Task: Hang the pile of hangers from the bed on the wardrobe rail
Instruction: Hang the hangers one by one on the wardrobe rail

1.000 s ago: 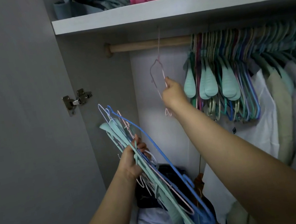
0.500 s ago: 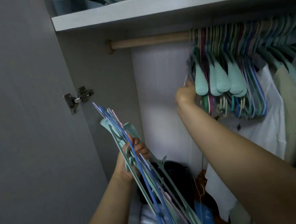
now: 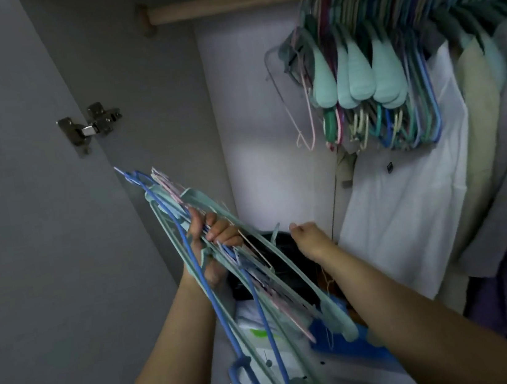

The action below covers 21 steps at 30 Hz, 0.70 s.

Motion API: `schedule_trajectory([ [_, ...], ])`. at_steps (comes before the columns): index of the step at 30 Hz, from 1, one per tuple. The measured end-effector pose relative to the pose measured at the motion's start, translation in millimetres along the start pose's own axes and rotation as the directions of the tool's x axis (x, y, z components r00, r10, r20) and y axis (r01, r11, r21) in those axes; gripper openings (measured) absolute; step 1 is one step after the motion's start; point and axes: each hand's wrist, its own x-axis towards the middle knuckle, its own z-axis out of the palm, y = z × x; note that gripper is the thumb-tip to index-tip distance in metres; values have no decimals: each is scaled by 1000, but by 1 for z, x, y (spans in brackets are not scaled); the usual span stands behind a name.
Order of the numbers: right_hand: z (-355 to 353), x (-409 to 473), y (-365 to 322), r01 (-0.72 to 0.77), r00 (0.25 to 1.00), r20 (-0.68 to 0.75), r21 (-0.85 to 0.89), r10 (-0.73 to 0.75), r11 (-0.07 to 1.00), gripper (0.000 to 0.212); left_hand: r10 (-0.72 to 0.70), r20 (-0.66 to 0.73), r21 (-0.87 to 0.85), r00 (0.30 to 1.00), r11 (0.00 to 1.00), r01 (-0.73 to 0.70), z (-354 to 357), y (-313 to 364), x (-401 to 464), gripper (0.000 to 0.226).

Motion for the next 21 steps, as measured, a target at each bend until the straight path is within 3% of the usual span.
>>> schedule_trajectory([
  [2, 1, -4, 17, -110, 962, 242, -75, 125, 991, 77, 28, 19, -10, 999, 1000, -28, 3, -6, -3, 42],
  [4, -4, -11, 32, -151, 901, 395, -98, 178, 984, 84, 40, 24, -12, 999, 999, -40, 5, -10, -6, 41],
  [10, -25, -28, 88, -196, 789, 573, -108, 222, 975, 69, 56, -78, -69, 995, 996, -61, 8, -19, -21, 35],
  [12, -25, -31, 107, -247, 839, 515, 70, 177, 967, 68, 74, -157, -66, 985, 994, -85, 5, -21, -24, 35],
  [14, -27, -34, 115, -233, 914, 386, 252, 124, 939, 51, 93, -250, -59, 964, 992, -111, 9, -19, -23, 31],
  [16, -32, -34, 119, -249, 934, 338, 387, 115, 888, 44, 153, -222, -33, 963, 986, -165, 10, -23, -16, 19],
  [18, -44, -34, 118, -247, 946, 300, 434, 119, 866, 45, 246, -307, 156, 919, 966, -207, 10, -29, -15, 37],
  [21, -61, -28, 120, -202, 967, 228, 420, 112, 885, 50, 291, -265, 221, 919, 946, -236, 8, -37, -13, 49],
])
